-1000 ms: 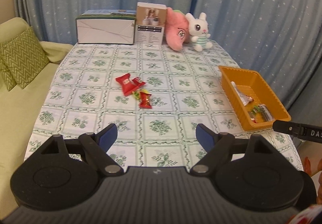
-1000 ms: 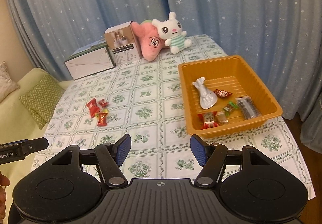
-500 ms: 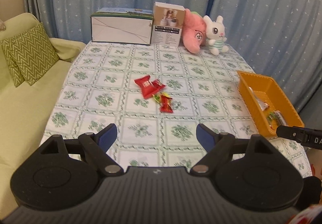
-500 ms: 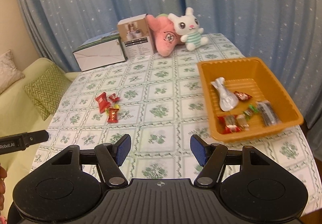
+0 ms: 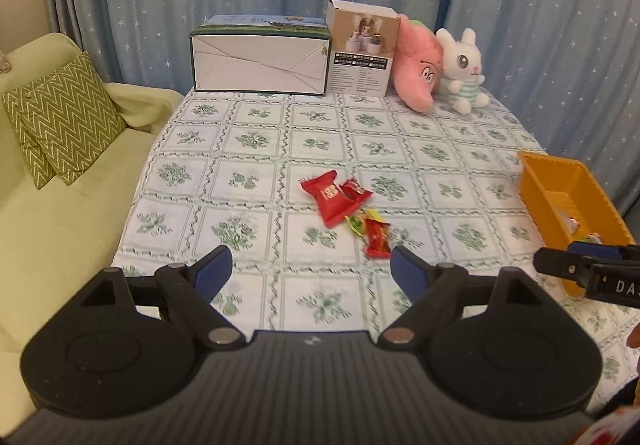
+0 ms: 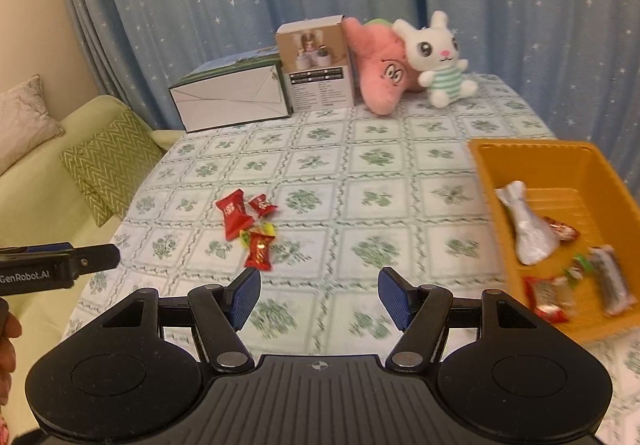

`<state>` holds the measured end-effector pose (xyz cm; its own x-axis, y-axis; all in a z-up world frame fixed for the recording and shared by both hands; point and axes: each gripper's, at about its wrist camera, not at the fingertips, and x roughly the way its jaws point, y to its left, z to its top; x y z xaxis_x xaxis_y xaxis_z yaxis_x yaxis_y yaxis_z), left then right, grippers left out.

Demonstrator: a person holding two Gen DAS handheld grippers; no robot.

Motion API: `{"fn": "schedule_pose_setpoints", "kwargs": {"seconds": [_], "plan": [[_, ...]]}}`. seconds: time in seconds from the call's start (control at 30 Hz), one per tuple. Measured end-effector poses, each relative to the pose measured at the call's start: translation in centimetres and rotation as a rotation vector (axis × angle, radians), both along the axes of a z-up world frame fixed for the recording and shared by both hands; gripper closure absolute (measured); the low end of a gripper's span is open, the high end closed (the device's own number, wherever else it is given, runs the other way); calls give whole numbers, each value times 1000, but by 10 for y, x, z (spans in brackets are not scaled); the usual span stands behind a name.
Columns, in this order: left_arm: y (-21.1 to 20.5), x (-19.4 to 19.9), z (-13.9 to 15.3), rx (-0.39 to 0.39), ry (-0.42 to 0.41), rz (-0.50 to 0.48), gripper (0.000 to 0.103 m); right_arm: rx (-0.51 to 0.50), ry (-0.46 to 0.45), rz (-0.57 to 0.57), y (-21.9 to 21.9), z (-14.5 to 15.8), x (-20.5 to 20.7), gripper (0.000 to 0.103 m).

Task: Organize snacks
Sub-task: 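Move both grippers back toward the red candies on the table, then grasp the small red candy with the right gripper while the left grasps the large red packet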

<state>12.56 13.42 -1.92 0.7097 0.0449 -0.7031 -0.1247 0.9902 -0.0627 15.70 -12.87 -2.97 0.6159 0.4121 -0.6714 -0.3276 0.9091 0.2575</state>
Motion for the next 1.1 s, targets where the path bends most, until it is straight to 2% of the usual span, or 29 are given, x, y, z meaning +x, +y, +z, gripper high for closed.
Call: {"fn": "schedule_pose_setpoints", "kwargs": {"seconds": [0.2, 0.53, 0.67, 0.87, 1.0, 1.1], "plan": [[16, 32, -23, 13, 16, 10, 18, 18, 11, 43, 32, -23, 31, 38], [32, 66, -69, 18, 24, 9, 18, 8, 0, 122, 80, -74, 59, 39], [38, 76, -83, 34, 37, -1, 19, -3, -5, 139, 94, -88, 71, 51], [51, 82, -94, 2, 39, 29, 19, -12, -4, 156, 112, -103, 87, 57], [53, 83, -100, -10, 50, 31, 19, -36, -3, 136, 120, -111, 93, 68], [51, 83, -101, -12, 51, 25, 20, -44, 7, 131, 122, -116, 96, 71]]}}
